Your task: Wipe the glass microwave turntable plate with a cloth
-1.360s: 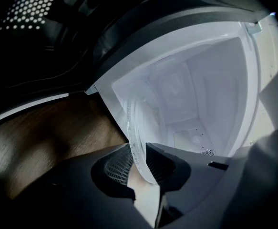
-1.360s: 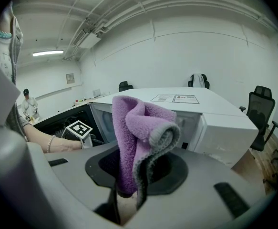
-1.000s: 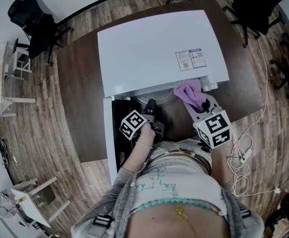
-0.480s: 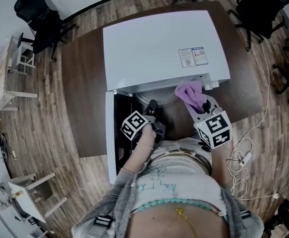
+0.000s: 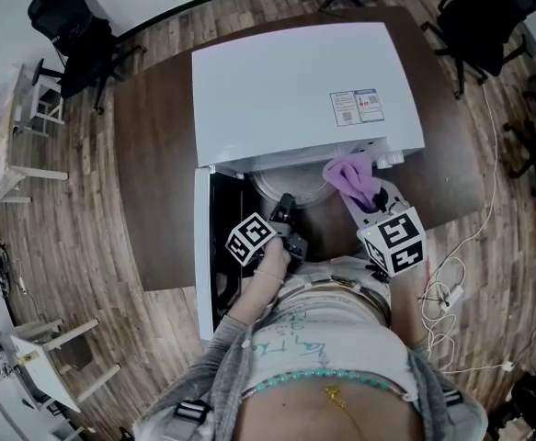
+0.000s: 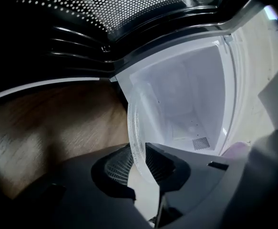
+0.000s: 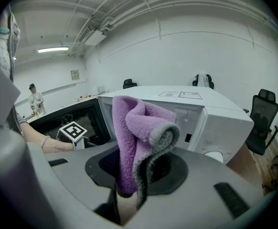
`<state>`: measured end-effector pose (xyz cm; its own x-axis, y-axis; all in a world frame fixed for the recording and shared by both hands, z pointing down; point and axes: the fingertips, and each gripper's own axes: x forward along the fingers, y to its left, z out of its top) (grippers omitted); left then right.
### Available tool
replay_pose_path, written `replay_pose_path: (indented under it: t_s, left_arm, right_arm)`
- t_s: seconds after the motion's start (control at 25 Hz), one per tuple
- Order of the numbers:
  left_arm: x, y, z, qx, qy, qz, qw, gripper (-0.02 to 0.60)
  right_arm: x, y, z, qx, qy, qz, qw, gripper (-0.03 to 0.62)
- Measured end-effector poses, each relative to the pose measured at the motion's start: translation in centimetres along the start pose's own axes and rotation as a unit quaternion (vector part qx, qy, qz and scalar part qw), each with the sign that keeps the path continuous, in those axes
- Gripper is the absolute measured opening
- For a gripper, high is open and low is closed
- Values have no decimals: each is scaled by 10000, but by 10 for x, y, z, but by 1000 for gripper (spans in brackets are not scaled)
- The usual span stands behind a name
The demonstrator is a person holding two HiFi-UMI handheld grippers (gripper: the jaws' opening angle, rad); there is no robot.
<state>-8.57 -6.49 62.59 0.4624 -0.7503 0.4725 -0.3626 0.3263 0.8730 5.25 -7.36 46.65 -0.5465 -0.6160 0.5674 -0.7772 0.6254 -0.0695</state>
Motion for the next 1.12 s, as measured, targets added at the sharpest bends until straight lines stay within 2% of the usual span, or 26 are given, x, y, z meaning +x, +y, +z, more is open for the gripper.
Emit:
replay_pose_path:
  t_s: [0.4,0.8,1.12]
  left_arm:
    - [-2,3,-8,68,84,-10,9999,86]
    - [-1,4,-6,227,63,-70,9997,87]
    - [-4,9,-6,311,129,-48,9994,91]
  right_arm:
    - [14,0,-12,-485,519,-156,9974,112]
    - [46,6,-18,-707,971,-61,9927,112]
    - [80,3,-27,-1090,1456,-227,9831,112]
